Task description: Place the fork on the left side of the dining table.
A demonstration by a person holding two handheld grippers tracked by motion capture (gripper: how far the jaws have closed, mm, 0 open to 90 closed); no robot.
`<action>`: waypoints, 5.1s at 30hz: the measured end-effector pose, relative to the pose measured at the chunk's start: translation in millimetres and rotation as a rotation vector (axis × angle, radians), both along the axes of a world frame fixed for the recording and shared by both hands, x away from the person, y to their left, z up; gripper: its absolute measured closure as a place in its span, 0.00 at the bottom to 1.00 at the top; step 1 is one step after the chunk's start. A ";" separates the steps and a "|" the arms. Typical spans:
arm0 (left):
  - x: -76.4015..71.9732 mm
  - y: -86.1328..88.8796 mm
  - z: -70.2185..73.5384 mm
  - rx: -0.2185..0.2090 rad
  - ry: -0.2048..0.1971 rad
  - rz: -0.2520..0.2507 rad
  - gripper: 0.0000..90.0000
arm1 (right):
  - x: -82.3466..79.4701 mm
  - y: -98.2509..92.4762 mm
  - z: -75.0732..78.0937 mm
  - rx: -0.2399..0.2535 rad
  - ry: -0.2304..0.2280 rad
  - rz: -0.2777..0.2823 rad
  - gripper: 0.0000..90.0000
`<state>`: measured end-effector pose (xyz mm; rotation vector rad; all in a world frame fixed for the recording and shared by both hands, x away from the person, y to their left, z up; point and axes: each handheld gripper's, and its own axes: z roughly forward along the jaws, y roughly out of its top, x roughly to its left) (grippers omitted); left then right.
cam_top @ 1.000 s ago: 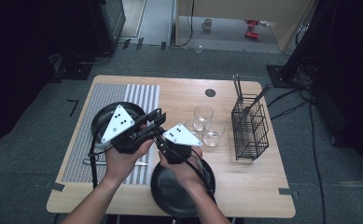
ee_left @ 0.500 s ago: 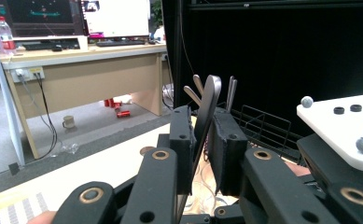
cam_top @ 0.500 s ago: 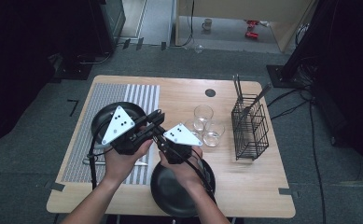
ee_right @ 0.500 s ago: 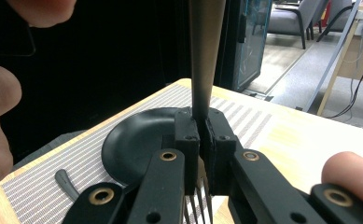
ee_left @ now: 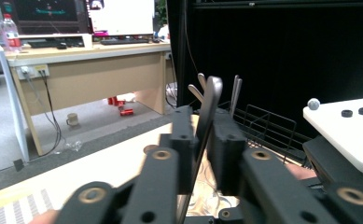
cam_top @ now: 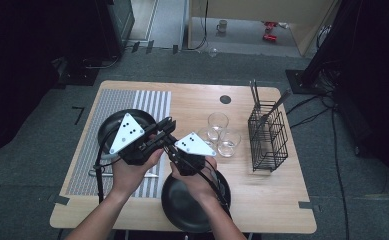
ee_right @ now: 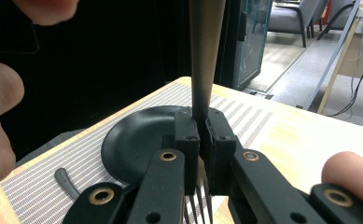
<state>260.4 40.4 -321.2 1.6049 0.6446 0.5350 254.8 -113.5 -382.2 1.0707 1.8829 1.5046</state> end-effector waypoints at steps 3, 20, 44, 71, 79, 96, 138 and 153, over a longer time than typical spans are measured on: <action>-0.7 -1.0 -0.5 0.007 -0.003 0.005 0.88 | -0.1 0.0 0.6 0.002 -0.001 -0.001 0.95; 0.1 1.8 -0.7 0.020 -0.029 0.065 0.98 | -0.9 -0.8 0.4 0.003 0.003 0.010 0.94; 10.4 8.1 -2.0 0.008 -0.040 0.127 0.98 | 1.5 -35.2 -4.4 -0.015 0.111 -0.023 0.20; 24.5 24.0 -10.2 -0.010 -0.025 0.185 0.98 | -11.7 -92.1 -26.7 -0.074 0.171 -0.104 0.00; 33.8 28.9 -15.3 -0.028 -0.014 0.206 0.98 | -17.0 -112.4 -40.9 -0.091 0.190 -0.132 0.00; 51.5 27.5 -19.6 -0.011 -0.025 0.240 0.98 | -32.3 -148.3 -73.0 -0.127 0.245 -0.192 0.00; 102.9 21.8 -41.9 0.044 -0.039 0.335 0.98 | -50.9 -217.4 -121.3 -0.166 0.371 -0.292 0.00; 114.8 22.7 -43.3 0.032 -0.034 0.339 0.98 | -51.1 -228.4 -134.5 -0.210 0.423 -0.298 0.00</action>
